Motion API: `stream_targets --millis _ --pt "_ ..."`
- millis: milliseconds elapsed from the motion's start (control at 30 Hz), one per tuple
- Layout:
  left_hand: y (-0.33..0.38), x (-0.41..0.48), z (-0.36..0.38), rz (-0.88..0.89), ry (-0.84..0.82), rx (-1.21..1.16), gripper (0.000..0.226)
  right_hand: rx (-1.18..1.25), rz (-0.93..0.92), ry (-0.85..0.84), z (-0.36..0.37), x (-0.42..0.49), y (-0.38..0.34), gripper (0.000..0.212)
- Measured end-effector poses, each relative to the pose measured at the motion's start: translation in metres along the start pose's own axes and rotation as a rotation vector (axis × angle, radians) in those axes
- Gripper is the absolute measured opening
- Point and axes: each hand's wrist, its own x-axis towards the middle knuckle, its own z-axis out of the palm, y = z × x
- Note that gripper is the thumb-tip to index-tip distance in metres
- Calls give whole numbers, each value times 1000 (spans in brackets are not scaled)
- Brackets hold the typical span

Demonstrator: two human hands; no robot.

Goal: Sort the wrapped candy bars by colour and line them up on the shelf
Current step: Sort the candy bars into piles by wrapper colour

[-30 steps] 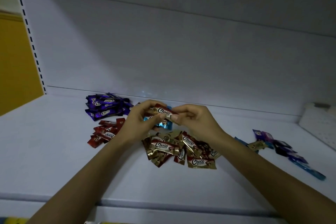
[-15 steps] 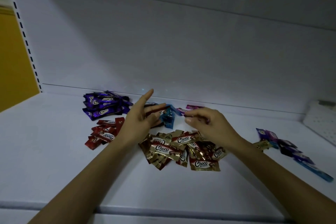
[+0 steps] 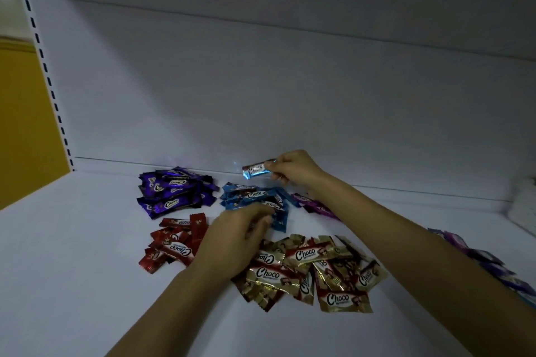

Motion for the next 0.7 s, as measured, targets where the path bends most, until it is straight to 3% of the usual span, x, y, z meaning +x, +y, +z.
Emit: stream_targets --millis 100,200,333,467,700 --pt "0 0 5 89 -168 -8 23 -155 28 -64 12 12 18 19" --pt "-2 0 7 101 -193 -43 23 -389 -76 14 9 13 35 35" --pt "-3 2 7 103 -198 -23 22 -485 -211 138 -18 -3 54 11" --pt "-4 3 9 99 -204 -15 22 -712 -270 134 -40 -23 88 15" --pt "-5 2 9 96 -204 -32 21 -754 -235 195 -45 -27 103 18"
